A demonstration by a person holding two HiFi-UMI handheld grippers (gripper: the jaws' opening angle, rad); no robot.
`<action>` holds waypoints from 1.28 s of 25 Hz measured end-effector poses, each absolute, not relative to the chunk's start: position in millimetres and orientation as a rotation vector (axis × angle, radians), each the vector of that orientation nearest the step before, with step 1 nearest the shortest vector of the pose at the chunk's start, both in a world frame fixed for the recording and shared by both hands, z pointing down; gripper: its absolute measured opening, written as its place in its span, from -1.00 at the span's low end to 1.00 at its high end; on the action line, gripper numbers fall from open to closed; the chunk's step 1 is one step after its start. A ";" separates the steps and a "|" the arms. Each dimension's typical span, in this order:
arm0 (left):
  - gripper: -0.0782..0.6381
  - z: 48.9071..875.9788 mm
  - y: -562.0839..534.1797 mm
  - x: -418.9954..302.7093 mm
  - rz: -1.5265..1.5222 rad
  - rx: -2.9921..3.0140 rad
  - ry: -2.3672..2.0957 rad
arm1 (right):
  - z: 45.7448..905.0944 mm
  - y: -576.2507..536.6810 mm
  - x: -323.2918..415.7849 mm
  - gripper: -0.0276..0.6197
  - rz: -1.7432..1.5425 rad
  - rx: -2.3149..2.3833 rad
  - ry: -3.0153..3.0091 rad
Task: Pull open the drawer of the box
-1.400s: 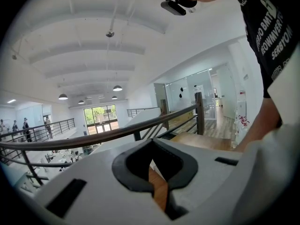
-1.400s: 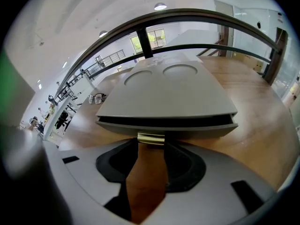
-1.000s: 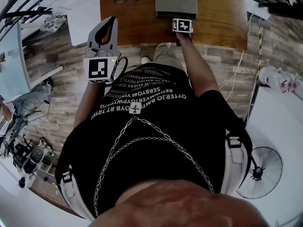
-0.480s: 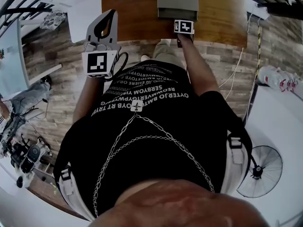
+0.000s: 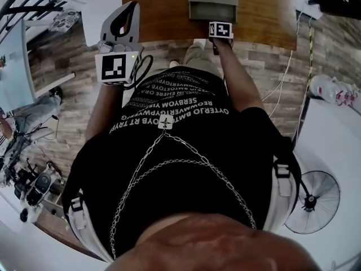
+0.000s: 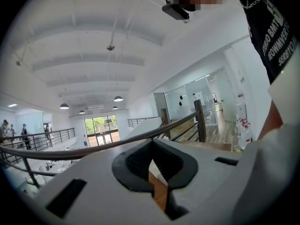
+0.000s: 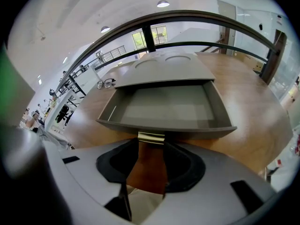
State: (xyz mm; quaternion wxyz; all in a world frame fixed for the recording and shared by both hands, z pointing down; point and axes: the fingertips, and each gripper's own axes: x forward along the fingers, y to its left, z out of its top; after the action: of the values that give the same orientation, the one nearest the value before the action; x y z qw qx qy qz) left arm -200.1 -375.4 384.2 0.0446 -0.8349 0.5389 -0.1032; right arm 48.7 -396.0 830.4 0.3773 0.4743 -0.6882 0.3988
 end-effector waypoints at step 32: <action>-0.76 377.6 -311.0 -204.8 -0.310 -2.580 1.589 | 820.9 -326.5 53.2 -0.39 0.947 1.229 -1.772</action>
State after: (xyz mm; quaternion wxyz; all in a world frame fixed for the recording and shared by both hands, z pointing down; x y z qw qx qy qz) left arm -204.8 -311.0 377.6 0.0479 -0.8460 0.5212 -0.1018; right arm 53.2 -326.5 820.9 0.3832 0.4819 -0.6950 0.3715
